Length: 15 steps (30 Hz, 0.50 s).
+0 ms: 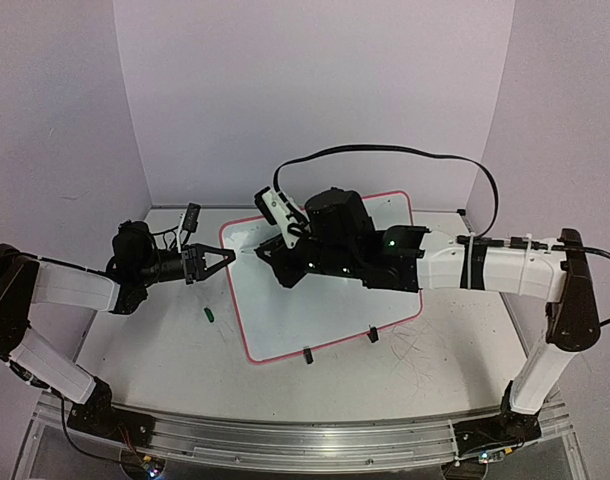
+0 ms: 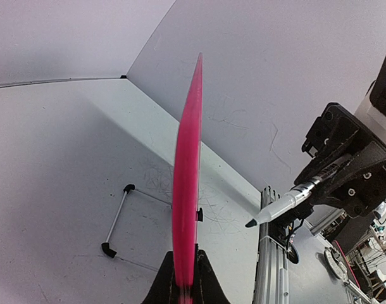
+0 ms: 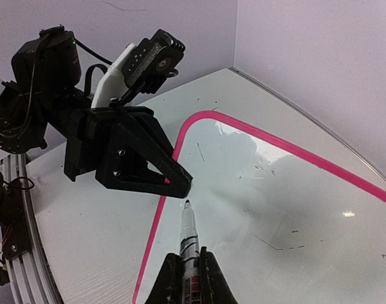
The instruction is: Write a sentence on the whiteboard
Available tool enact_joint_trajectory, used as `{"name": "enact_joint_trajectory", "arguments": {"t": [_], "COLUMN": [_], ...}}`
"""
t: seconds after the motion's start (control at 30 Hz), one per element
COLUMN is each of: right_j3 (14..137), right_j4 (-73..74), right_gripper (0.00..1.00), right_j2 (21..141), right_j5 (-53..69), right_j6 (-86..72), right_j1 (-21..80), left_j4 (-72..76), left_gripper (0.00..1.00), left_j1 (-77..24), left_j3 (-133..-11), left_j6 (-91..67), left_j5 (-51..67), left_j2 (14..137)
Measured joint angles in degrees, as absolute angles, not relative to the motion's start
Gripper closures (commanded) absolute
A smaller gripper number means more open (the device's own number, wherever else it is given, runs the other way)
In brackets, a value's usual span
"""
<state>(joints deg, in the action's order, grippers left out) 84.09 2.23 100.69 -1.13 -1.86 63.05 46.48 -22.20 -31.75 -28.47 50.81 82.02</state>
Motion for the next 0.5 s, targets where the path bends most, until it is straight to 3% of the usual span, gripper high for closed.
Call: {"name": "enact_joint_trajectory", "arguments": {"t": [0.5], "right_j3": [86.0], "right_j4": [0.5], "right_gripper": [1.00], "right_j2": [103.4], "right_j5": [-3.2], "right_j6": [-1.9], "right_j1": [63.1], "left_j4": [46.4], "left_gripper": [1.00], "left_j1": [-22.2], "left_j3": [-31.7], "left_j6": [-28.3], "left_j5": [50.8], "left_j2": [82.0]}}
